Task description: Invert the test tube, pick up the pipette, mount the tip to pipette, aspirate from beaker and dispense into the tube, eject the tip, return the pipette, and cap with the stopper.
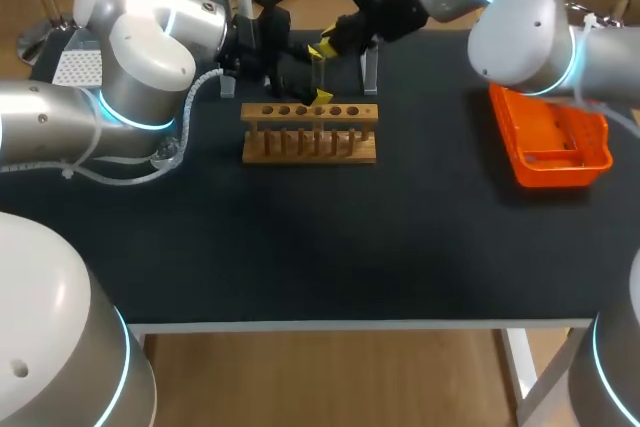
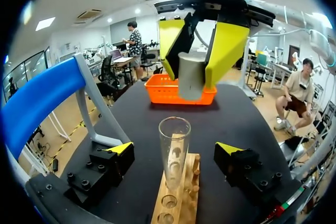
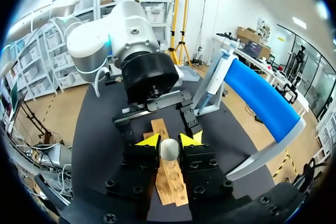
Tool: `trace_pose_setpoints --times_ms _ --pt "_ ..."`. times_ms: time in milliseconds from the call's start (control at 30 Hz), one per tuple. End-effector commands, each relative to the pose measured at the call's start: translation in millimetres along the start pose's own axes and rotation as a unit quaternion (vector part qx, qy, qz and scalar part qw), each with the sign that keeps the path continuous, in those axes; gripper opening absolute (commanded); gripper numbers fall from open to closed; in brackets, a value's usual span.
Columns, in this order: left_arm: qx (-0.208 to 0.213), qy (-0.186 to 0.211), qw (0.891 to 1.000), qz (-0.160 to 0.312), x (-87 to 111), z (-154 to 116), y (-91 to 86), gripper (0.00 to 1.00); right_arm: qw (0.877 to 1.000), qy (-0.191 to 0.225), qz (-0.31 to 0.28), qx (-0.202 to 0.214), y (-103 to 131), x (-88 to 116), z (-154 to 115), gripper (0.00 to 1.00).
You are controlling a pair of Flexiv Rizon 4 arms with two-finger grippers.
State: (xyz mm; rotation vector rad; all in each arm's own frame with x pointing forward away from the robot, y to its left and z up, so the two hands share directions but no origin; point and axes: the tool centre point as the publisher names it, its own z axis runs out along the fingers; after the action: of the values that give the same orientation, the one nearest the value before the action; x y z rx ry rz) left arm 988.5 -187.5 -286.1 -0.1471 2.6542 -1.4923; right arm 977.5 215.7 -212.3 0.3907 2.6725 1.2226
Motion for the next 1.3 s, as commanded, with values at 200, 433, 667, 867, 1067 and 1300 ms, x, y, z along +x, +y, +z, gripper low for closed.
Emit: trace_pose_setpoints --times_ms 200,433,667,867,1067,1300 --pt "0.0 0.001 1.0 0.0 -0.3 -0.3 0.2 1.0 1.0 0.004 0.004 0.005 2.2 -0.8 9.8 0.0" --pt "0.0 0.001 1.0 0.0 -0.3 -0.3 0.2 1.0 1.0 0.008 0.006 0.009 -3.2 1.3 15.8 0.0" --pt "0.0 0.001 1.0 0.0 -0.3 -0.3 0.2 1.0 1.0 0.007 0.005 0.014 -5.2 2.2 17.0 0.0" --pt "0.0 0.001 1.0 0.0 -0.3 -0.3 0.2 1.0 1.0 0.002 0.009 0.007 -1.7 -0.7 13.7 0.0" --pt "0.0 0.001 1.0 0.0 -0.3 -0.3 0.2 1.0 1.0 0.001 0.011 -0.001 3.8 -1.3 12.6 0.0" --pt "0.0 0.001 1.0 0.0 -0.3 -0.3 0.2 1.0 1.0 0.003 0.011 -0.001 4.0 0.1 17.4 0.0"
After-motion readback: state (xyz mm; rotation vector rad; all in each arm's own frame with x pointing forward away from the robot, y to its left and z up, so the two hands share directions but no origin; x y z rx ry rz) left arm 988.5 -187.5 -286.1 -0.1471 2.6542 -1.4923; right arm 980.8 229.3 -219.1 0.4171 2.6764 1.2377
